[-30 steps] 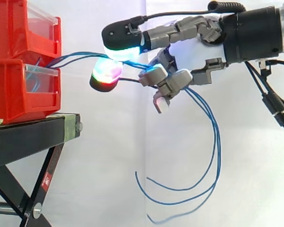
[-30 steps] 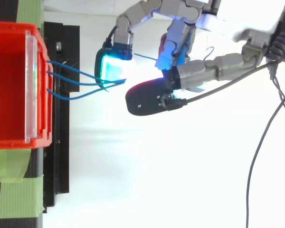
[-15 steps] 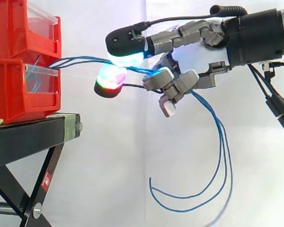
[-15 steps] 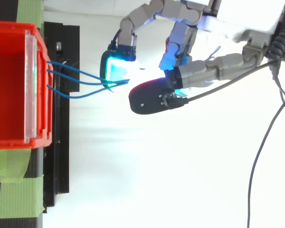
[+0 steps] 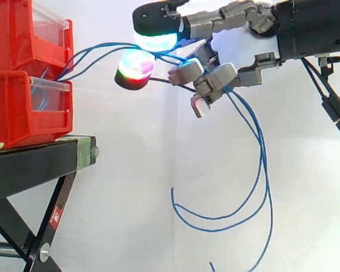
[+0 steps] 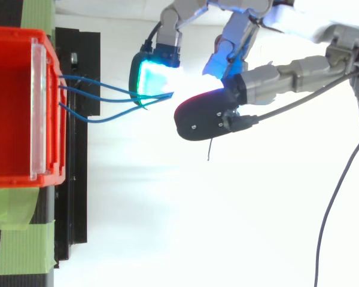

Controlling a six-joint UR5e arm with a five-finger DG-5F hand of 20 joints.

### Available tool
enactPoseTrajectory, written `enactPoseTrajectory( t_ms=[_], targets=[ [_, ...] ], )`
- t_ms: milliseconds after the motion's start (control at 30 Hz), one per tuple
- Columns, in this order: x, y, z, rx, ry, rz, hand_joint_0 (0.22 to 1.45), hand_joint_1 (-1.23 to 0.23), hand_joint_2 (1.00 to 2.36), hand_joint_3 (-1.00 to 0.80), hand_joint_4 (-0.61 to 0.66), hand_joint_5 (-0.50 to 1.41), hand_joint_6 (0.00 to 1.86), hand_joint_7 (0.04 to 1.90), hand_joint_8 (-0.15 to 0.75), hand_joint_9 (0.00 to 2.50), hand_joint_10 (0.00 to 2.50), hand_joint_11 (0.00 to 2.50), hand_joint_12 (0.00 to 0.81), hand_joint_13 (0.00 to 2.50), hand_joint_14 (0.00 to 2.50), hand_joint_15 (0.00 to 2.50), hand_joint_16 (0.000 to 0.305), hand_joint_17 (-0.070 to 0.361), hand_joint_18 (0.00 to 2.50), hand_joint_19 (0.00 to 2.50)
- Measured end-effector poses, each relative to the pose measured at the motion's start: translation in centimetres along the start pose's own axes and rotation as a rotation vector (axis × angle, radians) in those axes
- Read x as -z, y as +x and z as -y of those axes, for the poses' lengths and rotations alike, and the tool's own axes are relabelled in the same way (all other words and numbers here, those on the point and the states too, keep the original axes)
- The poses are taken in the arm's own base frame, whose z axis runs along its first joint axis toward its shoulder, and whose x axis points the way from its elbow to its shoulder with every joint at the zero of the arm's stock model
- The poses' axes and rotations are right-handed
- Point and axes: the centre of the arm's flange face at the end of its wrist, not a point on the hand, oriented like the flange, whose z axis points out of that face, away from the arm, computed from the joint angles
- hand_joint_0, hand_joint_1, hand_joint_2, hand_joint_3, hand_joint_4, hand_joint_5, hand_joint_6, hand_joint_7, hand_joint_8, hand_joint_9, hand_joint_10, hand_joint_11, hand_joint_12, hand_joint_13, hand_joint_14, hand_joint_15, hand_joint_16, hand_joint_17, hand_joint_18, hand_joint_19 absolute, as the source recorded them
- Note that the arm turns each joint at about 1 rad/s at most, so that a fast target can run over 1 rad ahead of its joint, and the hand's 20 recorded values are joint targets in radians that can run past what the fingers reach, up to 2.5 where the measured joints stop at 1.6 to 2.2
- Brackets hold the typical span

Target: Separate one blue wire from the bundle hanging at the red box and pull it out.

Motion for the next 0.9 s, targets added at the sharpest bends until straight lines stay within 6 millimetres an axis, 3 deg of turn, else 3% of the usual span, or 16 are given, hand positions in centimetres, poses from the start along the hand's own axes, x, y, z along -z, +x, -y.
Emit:
enactPoseTrajectory(
  t_ms=[233, 467, 667, 900],
  targets=[
    [0.08, 0.0, -0.23, 0.002, -0.004, 0.001, 0.75, -0.88, 1.01, -0.32, -0.13, -0.21, 0.98, 0.87, 0.237, 1.19, 0.0, 1.58, 0.341, 1.41, 0.38, 1.65, 0.05, 0.112, 1.05, 0.79],
    [0.08, 0.03, -0.26, 0.002, -0.004, 0.003, 0.79, -0.89, 1.01, -0.36, -0.07, -0.21, 0.99, 0.84, 0.238, 1.18, 0.0, 1.57, 0.342, 1.4, 0.39, 1.62, 0.049, 0.111, 1.04, 0.79],
    [0.09, 0.03, -0.26, 0.002, -0.003, 0.003, 0.73, -0.88, 1.0, -0.44, 0.03, -0.21, 0.98, 0.81, 0.247, 1.18, 0.0, 1.57, 0.347, 1.42, 0.33, 1.67, 0.05, 0.112, 1.06, 0.78],
    [0.09, 0.08, -0.28, 0.002, -0.003, 0.004, 0.6, -0.74, 1.0, -0.47, 0.09, -0.2, 0.96, 0.81, 0.264, 1.2, 0.0, 1.57, 0.352, 1.4, 0.41, 1.61, 0.052, 0.118, 1.05, 0.83]
  ],
)
